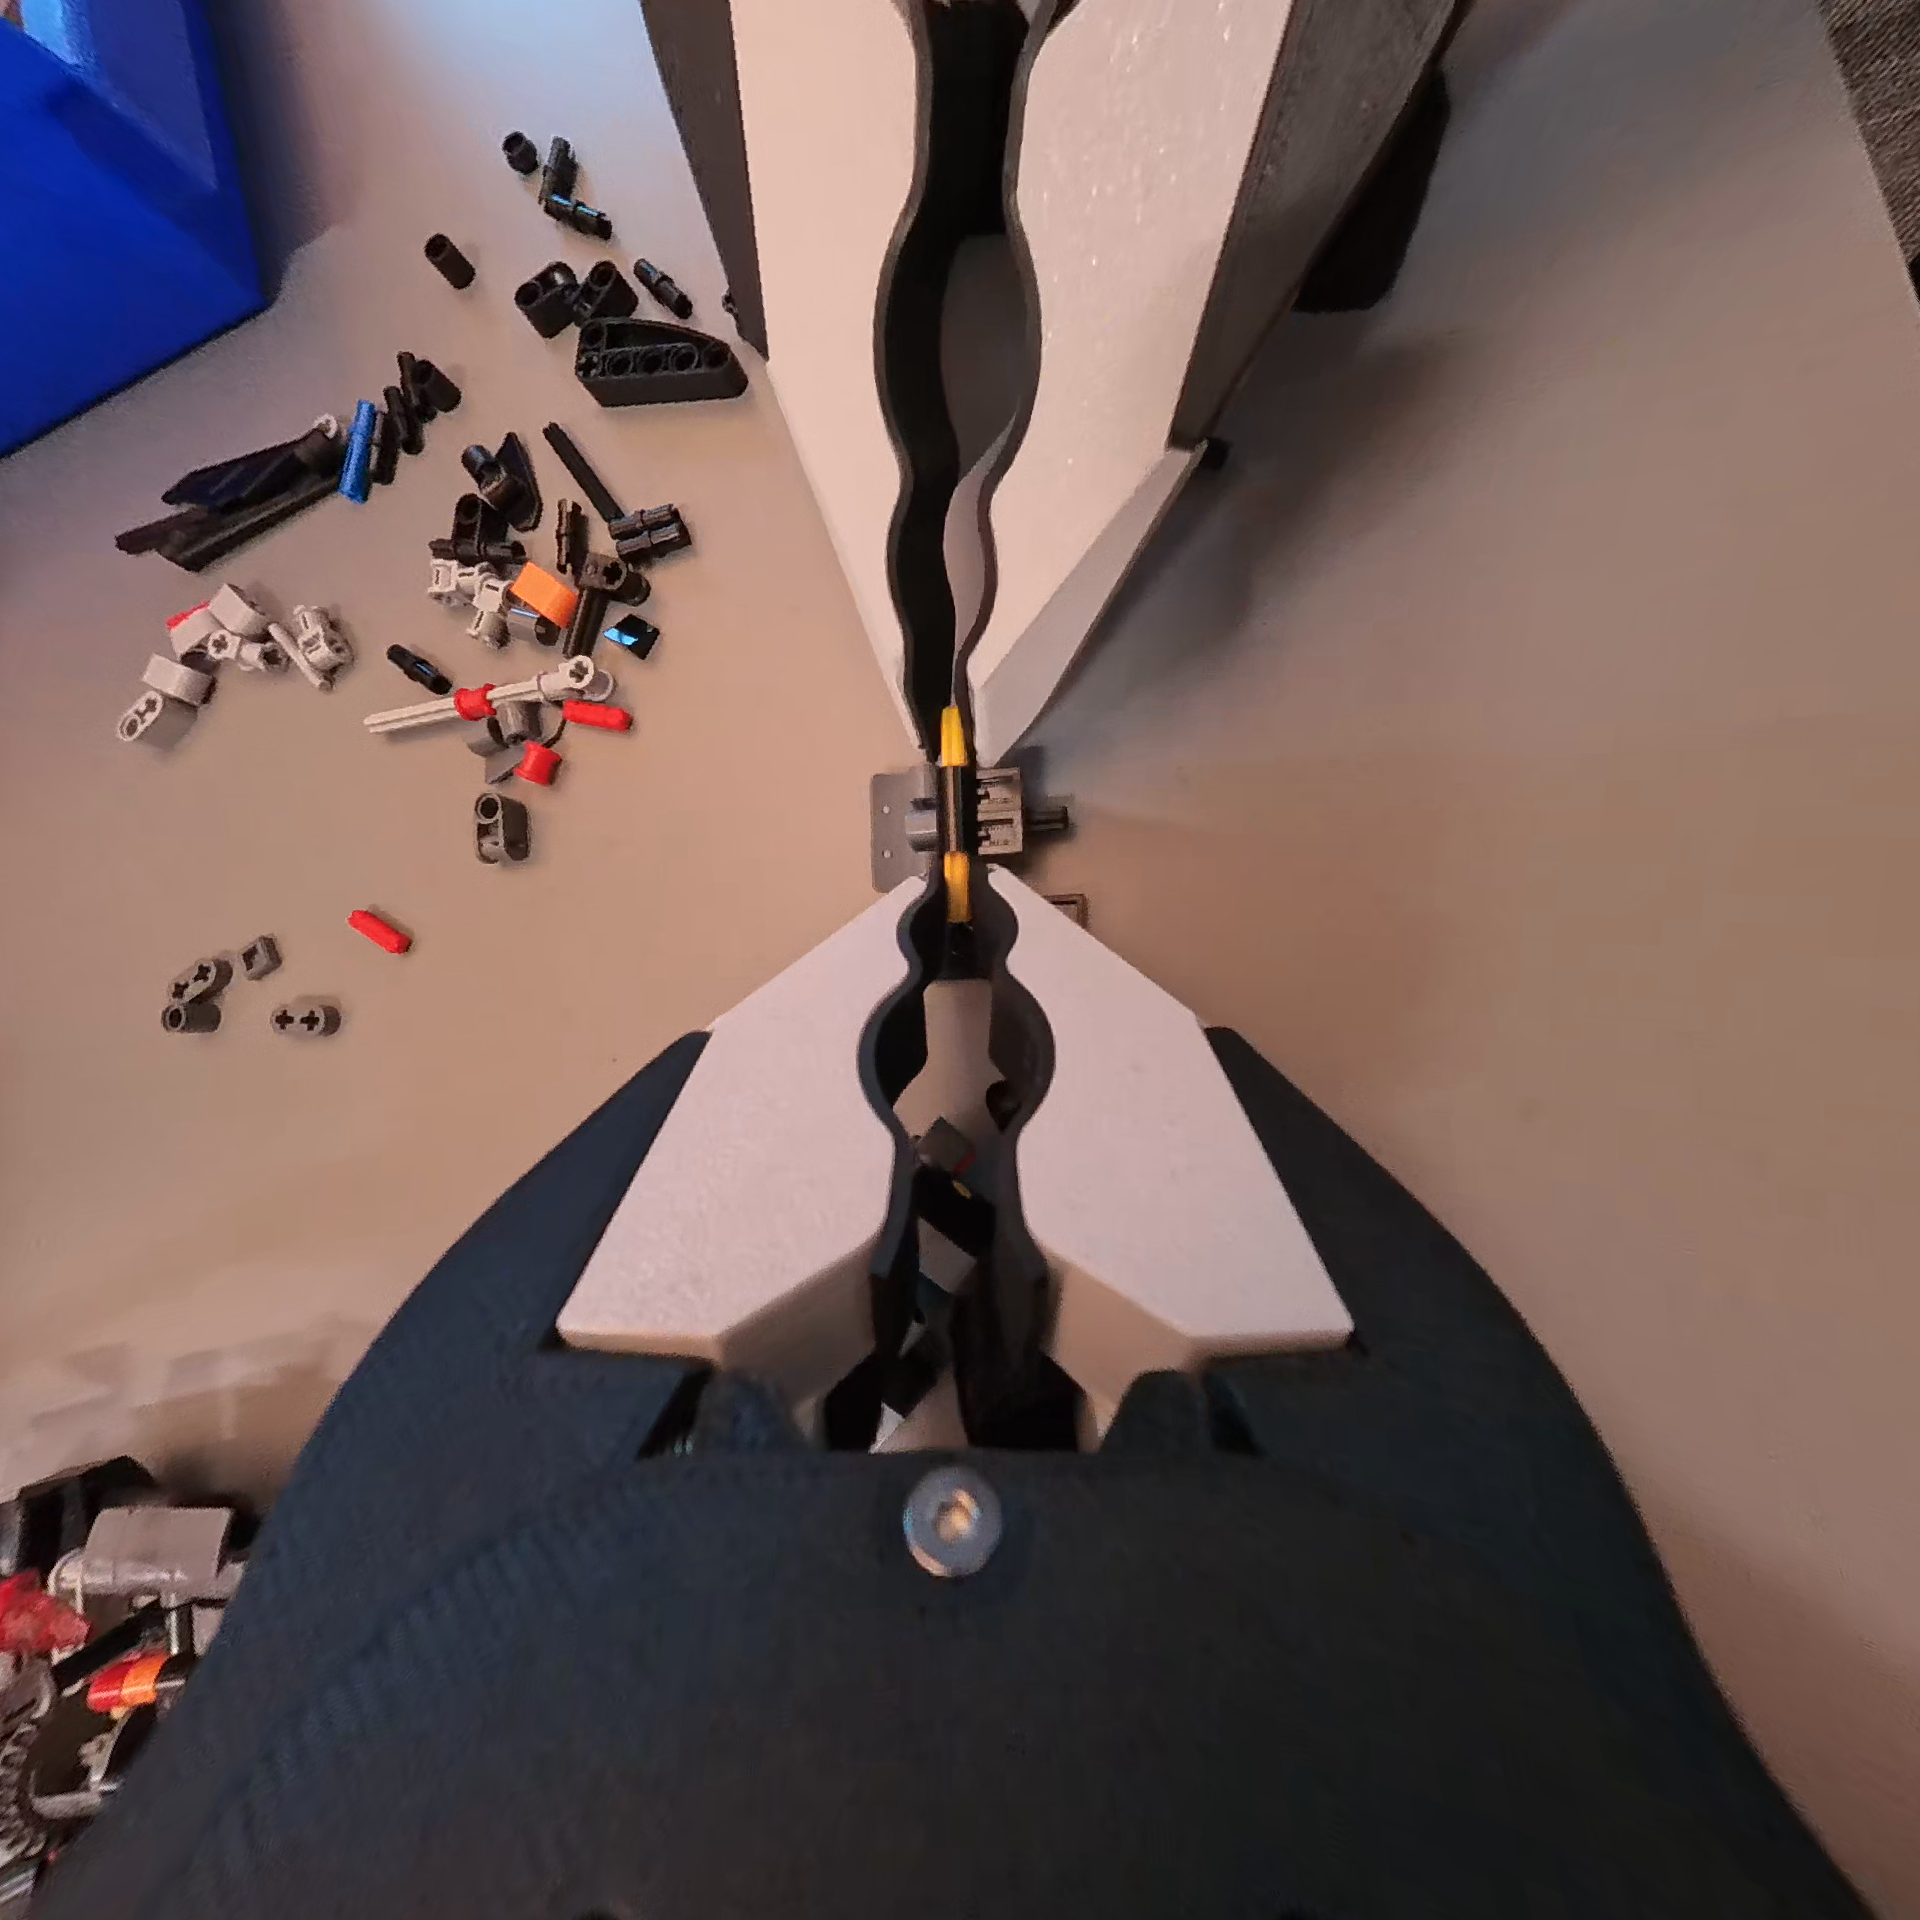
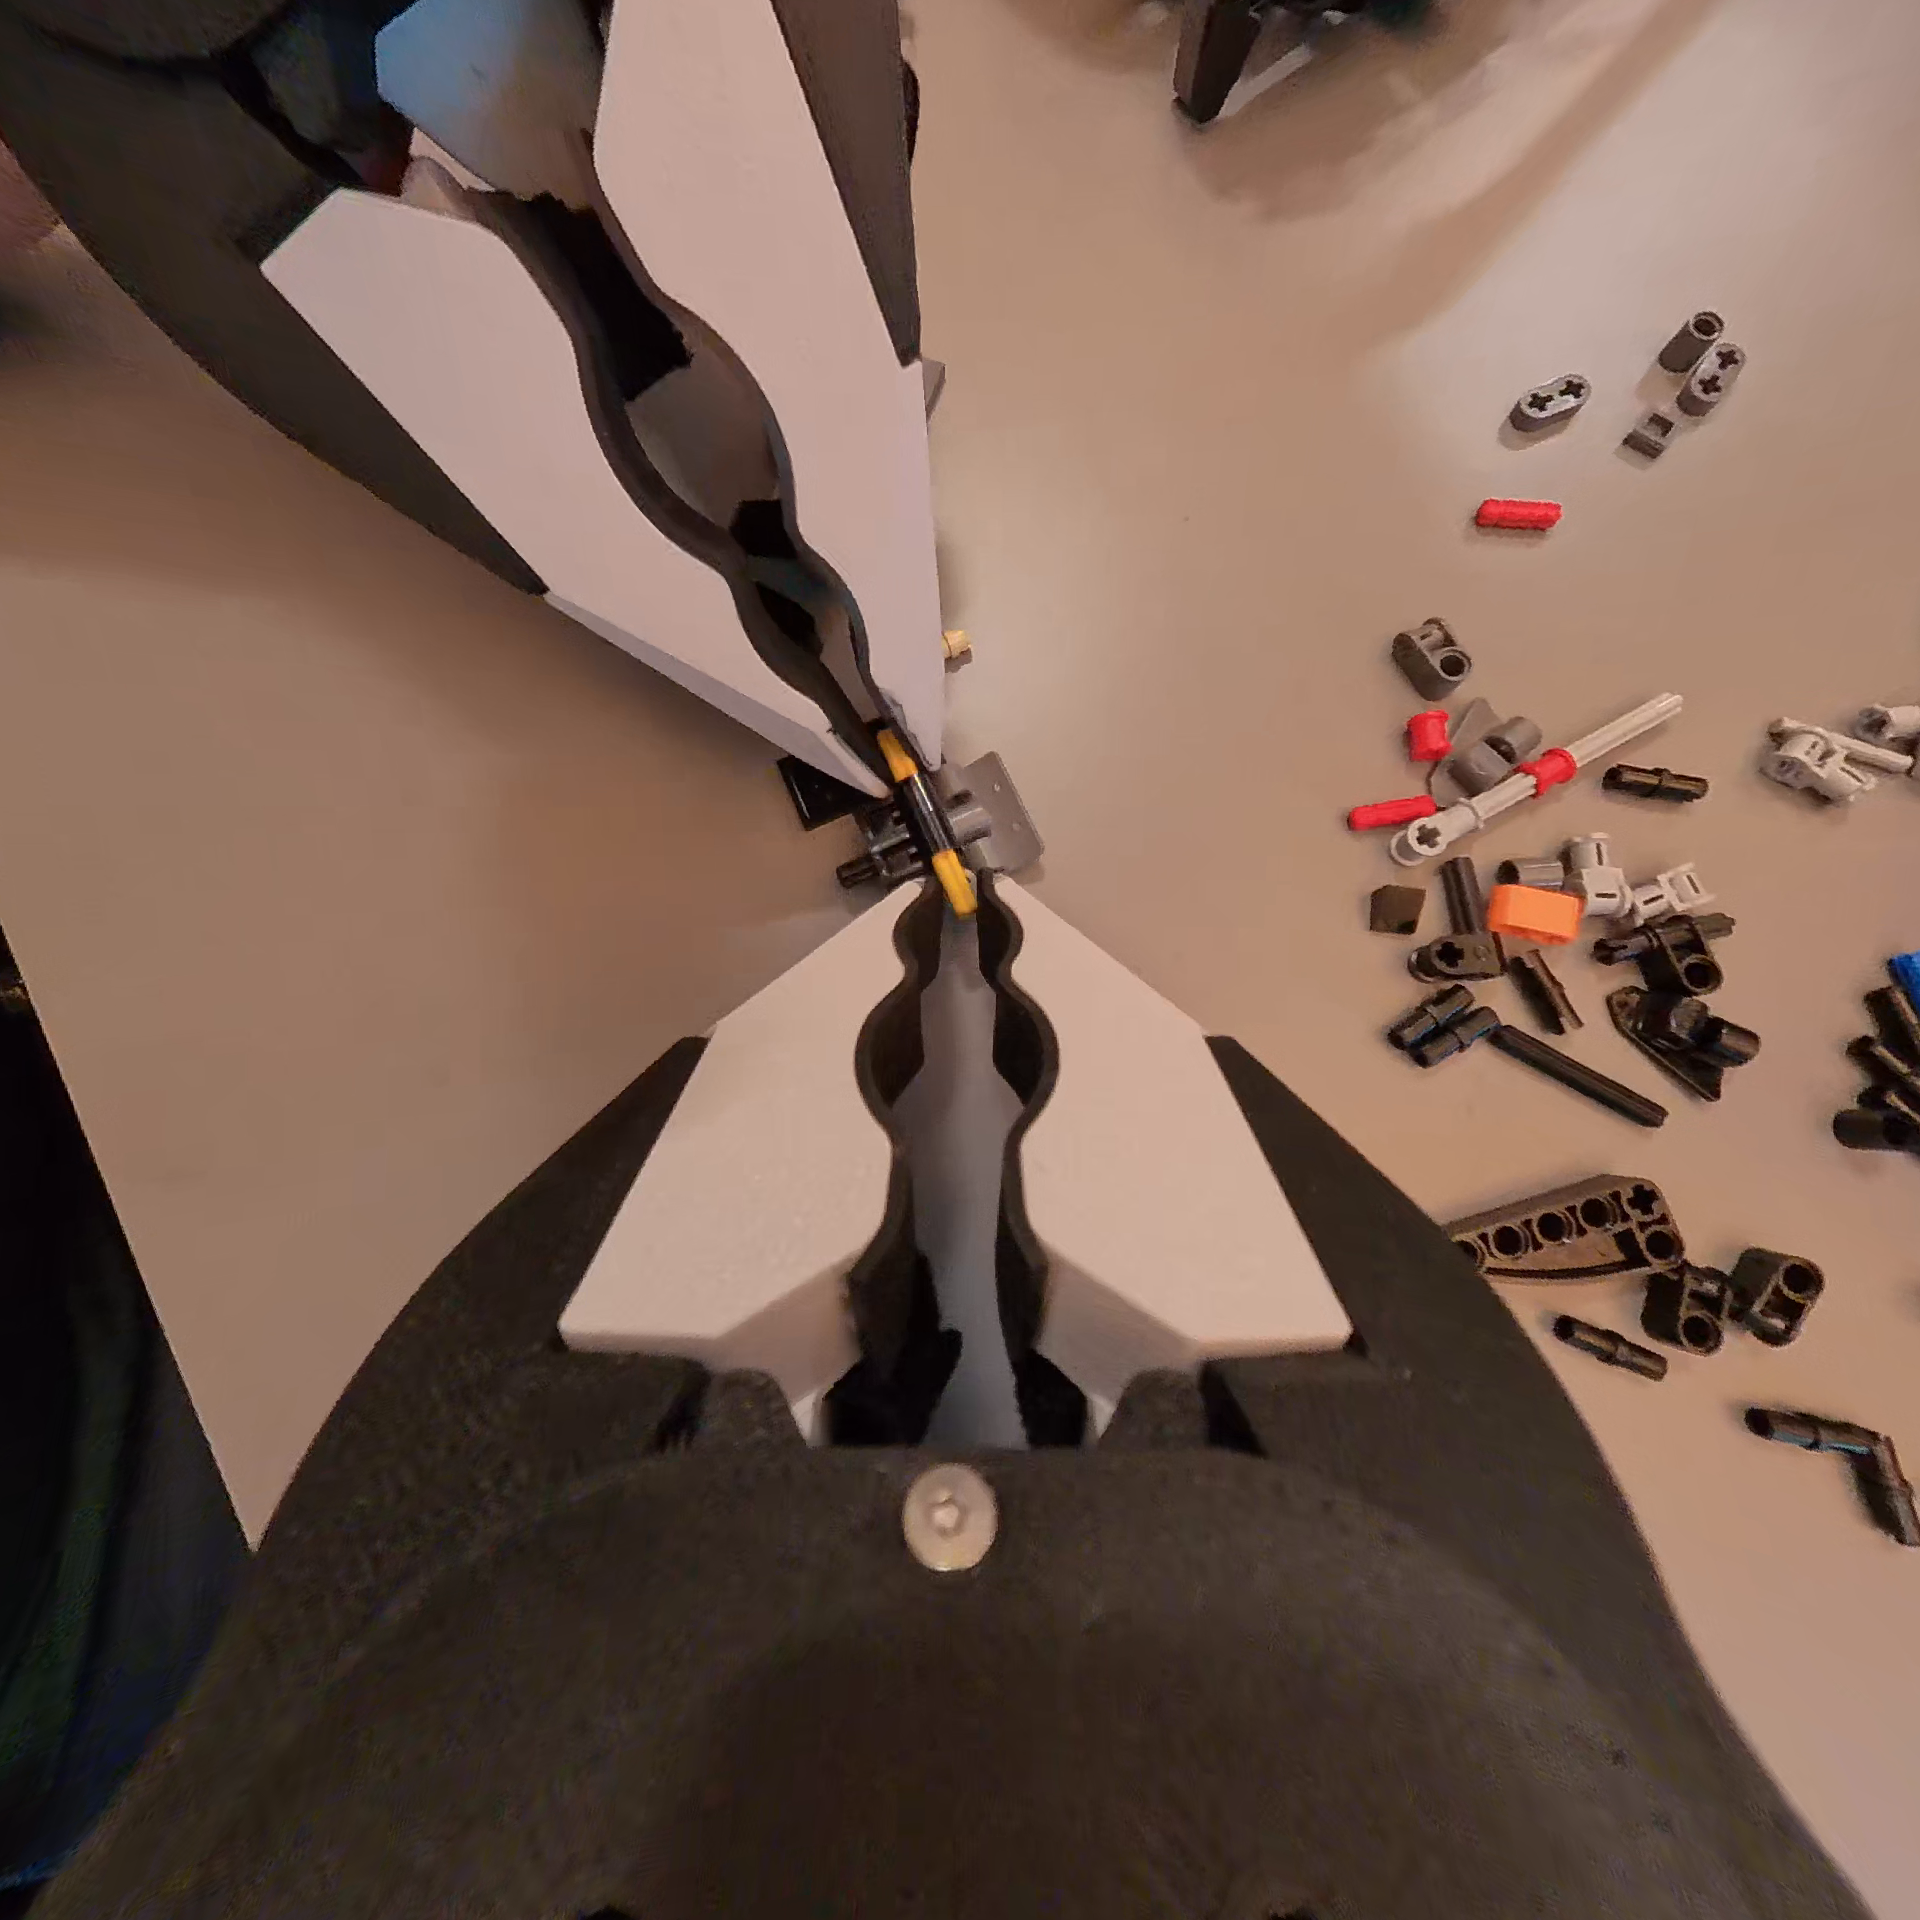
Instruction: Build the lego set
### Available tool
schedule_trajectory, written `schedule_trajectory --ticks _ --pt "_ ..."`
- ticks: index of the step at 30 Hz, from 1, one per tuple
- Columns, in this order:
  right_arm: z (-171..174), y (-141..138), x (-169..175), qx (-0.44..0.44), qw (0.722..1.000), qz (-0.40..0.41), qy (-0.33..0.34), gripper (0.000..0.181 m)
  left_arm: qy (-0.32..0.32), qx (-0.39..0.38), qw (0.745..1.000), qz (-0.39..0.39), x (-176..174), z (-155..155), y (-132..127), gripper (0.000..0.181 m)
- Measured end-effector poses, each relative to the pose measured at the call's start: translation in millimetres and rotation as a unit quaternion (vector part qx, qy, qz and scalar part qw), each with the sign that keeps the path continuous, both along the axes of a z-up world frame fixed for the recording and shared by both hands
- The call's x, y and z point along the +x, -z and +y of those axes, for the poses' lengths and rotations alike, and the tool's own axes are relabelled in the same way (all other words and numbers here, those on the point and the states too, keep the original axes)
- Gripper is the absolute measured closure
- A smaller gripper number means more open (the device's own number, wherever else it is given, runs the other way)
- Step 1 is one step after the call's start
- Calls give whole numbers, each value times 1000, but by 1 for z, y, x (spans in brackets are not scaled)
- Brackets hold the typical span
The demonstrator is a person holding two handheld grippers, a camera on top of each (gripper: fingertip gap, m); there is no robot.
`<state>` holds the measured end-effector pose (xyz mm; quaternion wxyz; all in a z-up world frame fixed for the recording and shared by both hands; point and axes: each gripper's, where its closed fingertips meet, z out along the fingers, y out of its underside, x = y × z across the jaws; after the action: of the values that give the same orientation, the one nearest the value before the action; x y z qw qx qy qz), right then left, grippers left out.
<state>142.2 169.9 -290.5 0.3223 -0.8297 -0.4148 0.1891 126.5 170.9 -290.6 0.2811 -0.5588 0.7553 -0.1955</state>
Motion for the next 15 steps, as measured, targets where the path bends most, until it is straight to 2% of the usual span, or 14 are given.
schedule_trajectory --ticks 6,13,15 --pt "-1 -2 1 0 1000 4 0 177 -13 -11 1000 0 -9 8 -1 166" --pt "-2 -2 2 -1 1000 2 -3 177 -1 -11 1000 -1 -5 3 1 165" --pt "-3 -2 -1 -1 1000 4 -6 177 1 -2 1000 2 -4 3 3 169"
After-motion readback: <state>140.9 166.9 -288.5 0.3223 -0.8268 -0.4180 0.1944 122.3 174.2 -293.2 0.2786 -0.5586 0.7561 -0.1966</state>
